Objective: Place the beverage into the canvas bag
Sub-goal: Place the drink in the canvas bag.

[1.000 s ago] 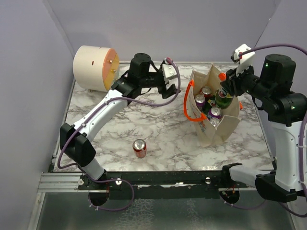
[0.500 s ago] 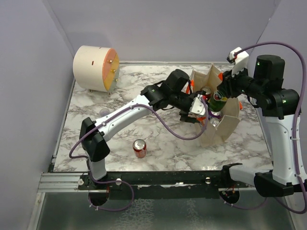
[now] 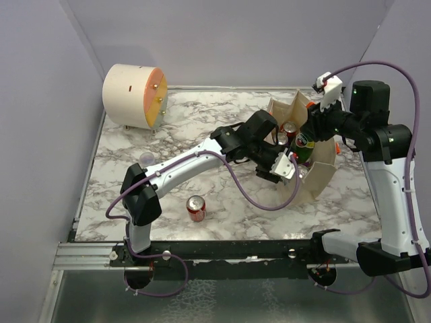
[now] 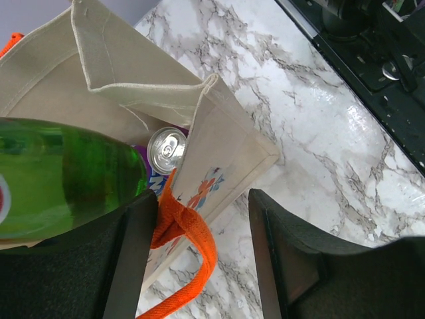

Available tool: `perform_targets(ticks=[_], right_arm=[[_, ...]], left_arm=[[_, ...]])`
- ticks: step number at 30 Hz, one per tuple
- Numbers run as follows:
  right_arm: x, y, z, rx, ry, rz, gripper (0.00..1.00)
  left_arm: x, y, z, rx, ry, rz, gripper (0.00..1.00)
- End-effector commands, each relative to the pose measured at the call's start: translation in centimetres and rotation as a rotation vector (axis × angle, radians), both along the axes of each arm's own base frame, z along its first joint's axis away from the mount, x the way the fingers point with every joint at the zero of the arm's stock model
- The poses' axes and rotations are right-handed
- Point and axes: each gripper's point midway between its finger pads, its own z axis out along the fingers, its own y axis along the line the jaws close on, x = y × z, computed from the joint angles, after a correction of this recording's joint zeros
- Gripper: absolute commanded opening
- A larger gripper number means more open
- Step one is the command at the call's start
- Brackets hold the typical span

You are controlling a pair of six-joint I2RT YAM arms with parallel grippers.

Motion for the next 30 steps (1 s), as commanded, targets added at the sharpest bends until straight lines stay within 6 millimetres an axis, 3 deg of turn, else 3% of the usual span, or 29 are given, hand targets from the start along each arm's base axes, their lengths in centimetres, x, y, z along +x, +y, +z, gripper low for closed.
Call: perform_targets(ticks=[1,16,22,30], right_arm=[[0.1,1.1,4.1,0.064,-0.161,0.056,0.02],[-0.1,1.7,2.3,0.051,-0.118,0.108,0.01],[1.2,1.8,2.4,0.029,-0.140,0.125,0.01],[2.9,1.5,2.6,-0.029,-0.195,0.139,0.02]], left_arm=[[0.0,0.2,-0.3,0.014,-0.036,-0.013,0.57],[-0.5,-0.1,-0.7,0.023,-0.056,-0.024,0.31],[-0.7,0.1,-0.5,0.026,-0.064,-0.036,0.00],[-1.5,1.2,-1.6,0.052,-0.081,-0.084,0.00]])
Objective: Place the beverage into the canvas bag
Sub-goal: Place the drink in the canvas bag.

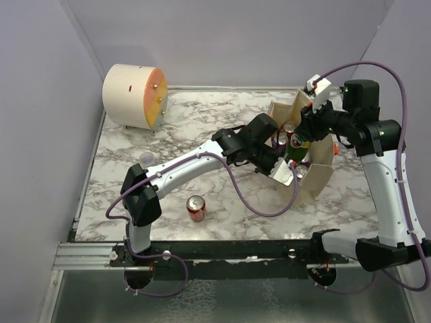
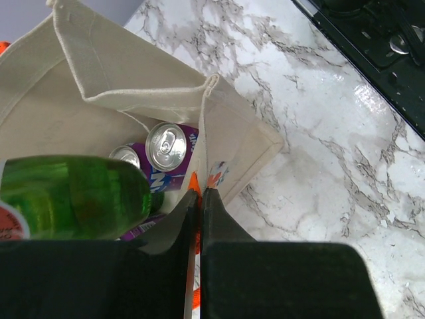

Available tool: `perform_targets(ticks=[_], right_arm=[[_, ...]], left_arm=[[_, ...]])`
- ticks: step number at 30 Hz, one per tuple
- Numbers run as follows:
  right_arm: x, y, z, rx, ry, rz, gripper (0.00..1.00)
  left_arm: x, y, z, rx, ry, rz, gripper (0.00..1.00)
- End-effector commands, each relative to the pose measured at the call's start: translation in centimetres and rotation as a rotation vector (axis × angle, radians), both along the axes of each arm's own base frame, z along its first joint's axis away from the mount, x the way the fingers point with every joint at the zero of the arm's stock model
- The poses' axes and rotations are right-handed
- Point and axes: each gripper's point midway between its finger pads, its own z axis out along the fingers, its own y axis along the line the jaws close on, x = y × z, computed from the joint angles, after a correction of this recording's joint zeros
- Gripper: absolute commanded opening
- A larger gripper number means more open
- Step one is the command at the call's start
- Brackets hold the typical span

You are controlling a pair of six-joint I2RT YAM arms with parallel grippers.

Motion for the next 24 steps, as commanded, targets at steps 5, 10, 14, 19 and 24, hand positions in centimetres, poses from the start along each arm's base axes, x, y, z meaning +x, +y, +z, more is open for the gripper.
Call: perform_targets(ticks=[5,10,14,19,24], right_arm=[[2.6,0.1,4.5,-0.017,-0.233,0.031,0.01],[2.8,-0.2,4.4,-0.031,-0.238,0.022,0.01],[2.4,0.1,3.5,-0.027,-0.202,0.040,0.01],[1.4,0.7,3.1,0.000,-0.154,0.064,0.01],[0.8,0.9,2.8,0.013,-0.141,0.079,0.01]], left_arm=[[-2.3,1.7,-1.5,0.053,-0.002,-0.100,0.00],[-2.9,1.9,-1.8,0.052,0.005,-0.146,0.00],[-3.5,1.5,-2.5,0.050,0.039,-0.179,0.00],[-4.7,0.8,-3.8,0.081,0.077,-0.222,0.00],[-5.8,0.0,-4.6,0.118,0.122,-0.251,0.00]])
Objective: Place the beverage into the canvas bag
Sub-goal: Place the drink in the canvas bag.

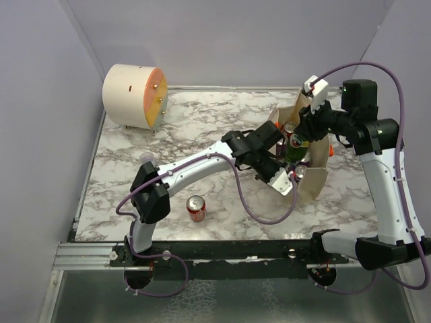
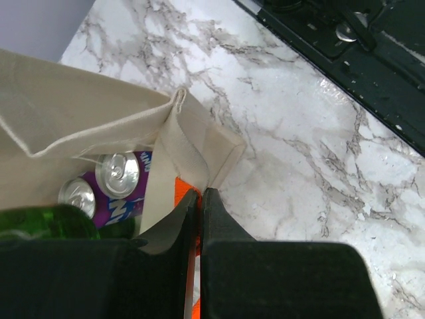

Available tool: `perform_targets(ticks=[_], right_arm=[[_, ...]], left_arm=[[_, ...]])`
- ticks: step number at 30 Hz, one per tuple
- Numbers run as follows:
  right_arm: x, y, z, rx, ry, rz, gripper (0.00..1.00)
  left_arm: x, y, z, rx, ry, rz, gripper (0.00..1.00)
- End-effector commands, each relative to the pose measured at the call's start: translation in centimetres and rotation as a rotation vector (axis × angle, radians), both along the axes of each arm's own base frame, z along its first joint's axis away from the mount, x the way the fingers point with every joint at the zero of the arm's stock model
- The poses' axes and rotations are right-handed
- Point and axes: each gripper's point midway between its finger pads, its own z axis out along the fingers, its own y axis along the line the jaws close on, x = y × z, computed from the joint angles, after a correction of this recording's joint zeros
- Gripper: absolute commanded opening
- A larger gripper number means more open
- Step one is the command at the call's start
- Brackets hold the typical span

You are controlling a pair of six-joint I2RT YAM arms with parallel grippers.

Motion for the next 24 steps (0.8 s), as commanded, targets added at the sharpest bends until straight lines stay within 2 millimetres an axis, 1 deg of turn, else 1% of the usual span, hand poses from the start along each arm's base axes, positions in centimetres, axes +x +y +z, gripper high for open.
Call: perform_targets(ticks=[1,6,11,15,20,24], right_arm=[[0.0,0.9,3.0,0.050,-0.120,0.046,0.01],[0.2,0.7,2.4,0.032,-0.121,0.048,0.01],[0.0,0.6,1.5,0.020,-0.117,0.054,0.01],[-0.2,0.7,-0.1,0.022,-0.084,0.057,0.01],[-0.1,1.0,-1.6,0.029,-0.063,0.070,0.01],[0.2,1.3,-2.8,0.038,-0.063,0.079,0.01]], left_arm=[[-3.8,-0.3,-1.7,0.060,0.120,-0.101,0.00],[-4.5,-0.4,-1.8,0.072,0.119,-0.113,0.00],[-4.3,-0.6,-1.5,0.071,0.092,-0.096,0.00],[-4.1,-1.1,-1.2,0.056,0.082,-0.087,0.00],[-4.0,-1.9,-0.3,0.033,0.096,-0.061,0.00],[-3.9,-1.9,0.4,0.026,0.101,-0.045,0.00]])
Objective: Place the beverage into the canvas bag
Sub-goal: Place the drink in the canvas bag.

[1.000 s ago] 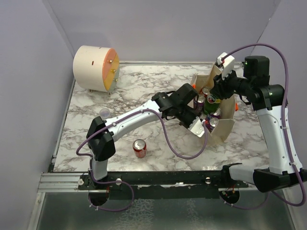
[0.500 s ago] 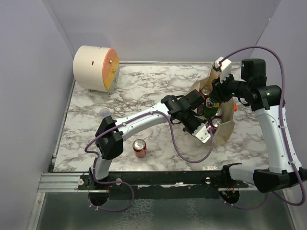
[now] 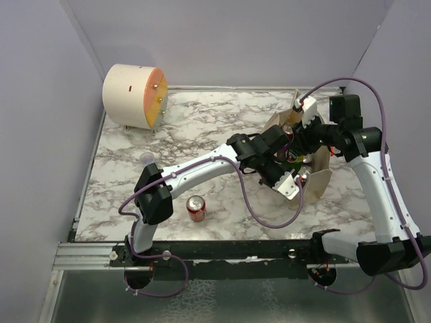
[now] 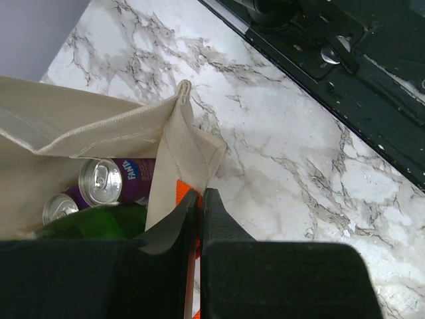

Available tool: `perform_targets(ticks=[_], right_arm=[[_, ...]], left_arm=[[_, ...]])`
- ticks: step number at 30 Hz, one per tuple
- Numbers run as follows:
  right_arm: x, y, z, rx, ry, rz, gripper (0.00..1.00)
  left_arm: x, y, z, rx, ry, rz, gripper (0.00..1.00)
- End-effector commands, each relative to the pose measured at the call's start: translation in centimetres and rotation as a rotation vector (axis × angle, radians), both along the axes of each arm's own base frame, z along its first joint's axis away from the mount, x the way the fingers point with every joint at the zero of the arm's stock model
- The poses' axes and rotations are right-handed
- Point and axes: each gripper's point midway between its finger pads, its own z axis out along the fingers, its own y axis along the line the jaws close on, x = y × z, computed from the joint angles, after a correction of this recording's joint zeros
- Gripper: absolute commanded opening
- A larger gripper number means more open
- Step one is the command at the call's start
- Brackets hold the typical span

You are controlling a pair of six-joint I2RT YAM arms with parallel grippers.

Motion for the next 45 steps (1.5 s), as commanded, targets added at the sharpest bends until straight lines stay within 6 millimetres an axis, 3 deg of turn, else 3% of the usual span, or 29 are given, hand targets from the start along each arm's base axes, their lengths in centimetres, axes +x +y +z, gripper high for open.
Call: perform_targets(ticks=[1,9,18,34,45], right_arm=[[1.7,1.3,3.2,0.069,-0.194,0.053,0.01],[2.9,1.7,2.3,0.101,-0.212,0.036,0.01],[3.4,1.1,-1.4,0.067,-0.211,0.018,0.01],[1.5,0.4,-7.3,0.005,-0.129,0.044,0.01],[1.0,-0.8,-11.0,-0.065,-0.047,0.010,0.01]], left_arm=[[-1.8,-0.8,1.1,-0.014,0.047,-0.022,0.00],[-1.6,-0.1,1.6,0.013,0.034,0.009,0.00],[-1.2,0.0,2.4,0.014,0.040,0.057,0.00],[0.4,-0.4,4.8,-0.033,0.024,0.151,0.00],[1.0,0.0,5.5,-0.038,0.027,0.158,0.00]])
